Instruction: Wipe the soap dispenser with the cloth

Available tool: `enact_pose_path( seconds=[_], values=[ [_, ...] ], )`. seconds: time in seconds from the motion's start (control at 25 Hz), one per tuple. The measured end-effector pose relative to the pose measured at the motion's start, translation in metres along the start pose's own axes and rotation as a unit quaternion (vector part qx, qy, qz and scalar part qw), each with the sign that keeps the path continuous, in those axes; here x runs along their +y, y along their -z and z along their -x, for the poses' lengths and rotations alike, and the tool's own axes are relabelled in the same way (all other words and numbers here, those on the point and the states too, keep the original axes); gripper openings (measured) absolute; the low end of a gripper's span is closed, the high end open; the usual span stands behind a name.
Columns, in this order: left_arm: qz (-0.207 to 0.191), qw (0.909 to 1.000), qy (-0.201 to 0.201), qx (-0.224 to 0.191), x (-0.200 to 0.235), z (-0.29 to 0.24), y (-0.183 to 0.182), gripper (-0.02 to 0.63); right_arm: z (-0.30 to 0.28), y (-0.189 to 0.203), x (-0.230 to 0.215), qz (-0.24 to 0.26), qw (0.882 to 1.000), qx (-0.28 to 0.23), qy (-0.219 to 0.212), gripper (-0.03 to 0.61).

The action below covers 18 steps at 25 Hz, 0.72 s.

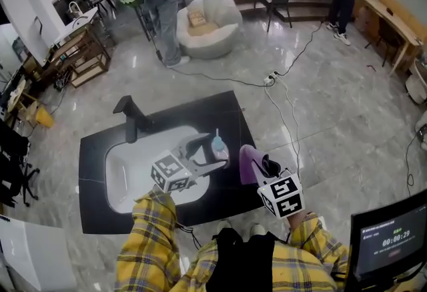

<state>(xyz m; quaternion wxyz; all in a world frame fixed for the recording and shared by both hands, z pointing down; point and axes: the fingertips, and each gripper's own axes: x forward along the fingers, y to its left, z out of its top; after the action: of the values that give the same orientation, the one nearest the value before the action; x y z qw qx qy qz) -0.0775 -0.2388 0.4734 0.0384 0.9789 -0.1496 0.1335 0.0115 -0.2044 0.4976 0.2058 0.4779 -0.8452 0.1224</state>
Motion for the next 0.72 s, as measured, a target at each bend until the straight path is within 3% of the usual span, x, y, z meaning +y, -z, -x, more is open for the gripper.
enact_pose_path(
  seconds=[0.32, 0.56, 0.72],
  values=[
    [-0.027, 0.9961, 0.071, 0.047, -0.013, -0.020, 0.008, 0.348, 0.003, 0.002, -0.003, -0.013, 1.000, 0.001, 0.009, 0.043],
    [-0.050, 0.9961, 0.041, 0.060, -0.010, -0.021, 0.011, 0.342, 0.001, 0.001, -0.002, -0.013, 1.000, 0.001, 0.008, 0.043],
    [-0.044, 0.9972, 0.009, 0.059, -0.008, -0.020, 0.011, 0.341, 0.000, 0.000, -0.001, -0.013, 1.000, 0.001, 0.004, 0.043]
  ],
)
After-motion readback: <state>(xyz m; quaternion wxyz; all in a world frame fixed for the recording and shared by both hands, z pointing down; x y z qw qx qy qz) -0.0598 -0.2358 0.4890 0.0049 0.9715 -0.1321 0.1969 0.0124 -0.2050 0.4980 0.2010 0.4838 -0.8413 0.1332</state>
